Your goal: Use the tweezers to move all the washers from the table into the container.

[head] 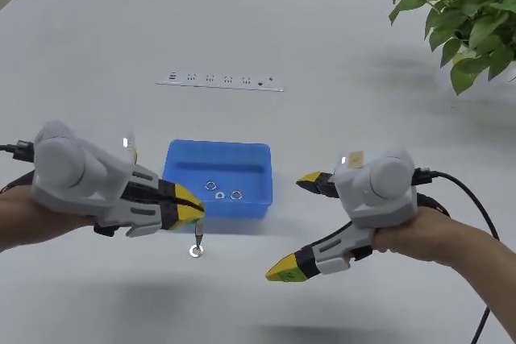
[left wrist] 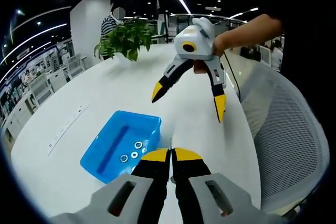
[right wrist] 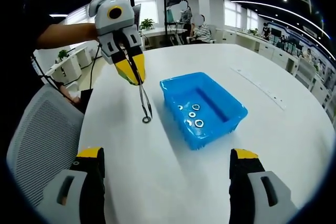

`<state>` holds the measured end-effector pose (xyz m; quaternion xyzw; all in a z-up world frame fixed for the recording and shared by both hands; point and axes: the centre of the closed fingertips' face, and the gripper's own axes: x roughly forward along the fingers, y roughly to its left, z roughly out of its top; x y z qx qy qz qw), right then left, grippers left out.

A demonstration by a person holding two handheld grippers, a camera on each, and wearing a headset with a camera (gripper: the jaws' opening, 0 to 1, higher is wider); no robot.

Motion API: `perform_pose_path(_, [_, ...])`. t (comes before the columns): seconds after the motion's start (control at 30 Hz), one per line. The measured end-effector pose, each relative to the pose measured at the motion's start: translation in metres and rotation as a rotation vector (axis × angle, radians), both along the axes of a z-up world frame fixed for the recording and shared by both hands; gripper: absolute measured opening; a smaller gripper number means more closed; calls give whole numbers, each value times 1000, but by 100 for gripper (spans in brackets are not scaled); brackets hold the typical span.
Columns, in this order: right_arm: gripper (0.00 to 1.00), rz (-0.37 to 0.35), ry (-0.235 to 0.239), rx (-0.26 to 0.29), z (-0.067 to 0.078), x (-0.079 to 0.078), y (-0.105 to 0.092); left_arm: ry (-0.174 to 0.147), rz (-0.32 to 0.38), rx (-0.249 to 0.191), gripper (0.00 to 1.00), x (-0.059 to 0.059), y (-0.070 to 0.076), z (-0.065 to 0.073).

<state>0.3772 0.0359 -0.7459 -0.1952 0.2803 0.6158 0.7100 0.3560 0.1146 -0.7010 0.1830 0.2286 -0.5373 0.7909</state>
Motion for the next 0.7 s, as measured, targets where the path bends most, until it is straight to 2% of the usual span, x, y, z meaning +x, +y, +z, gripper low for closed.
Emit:
perform_pose_path(0.2, [99,16,-3,17,3,-2,5,1,-18,3,6,0,0,0])
perform_pose_path(0.5, [88,73,-27,53,8,-7,16,9,-58,21,6,-5,2,-1])
perform_pose_path(0.7, [76,132,-40,67,10,-11,30,18,-68,23,6,-5,3,-1])
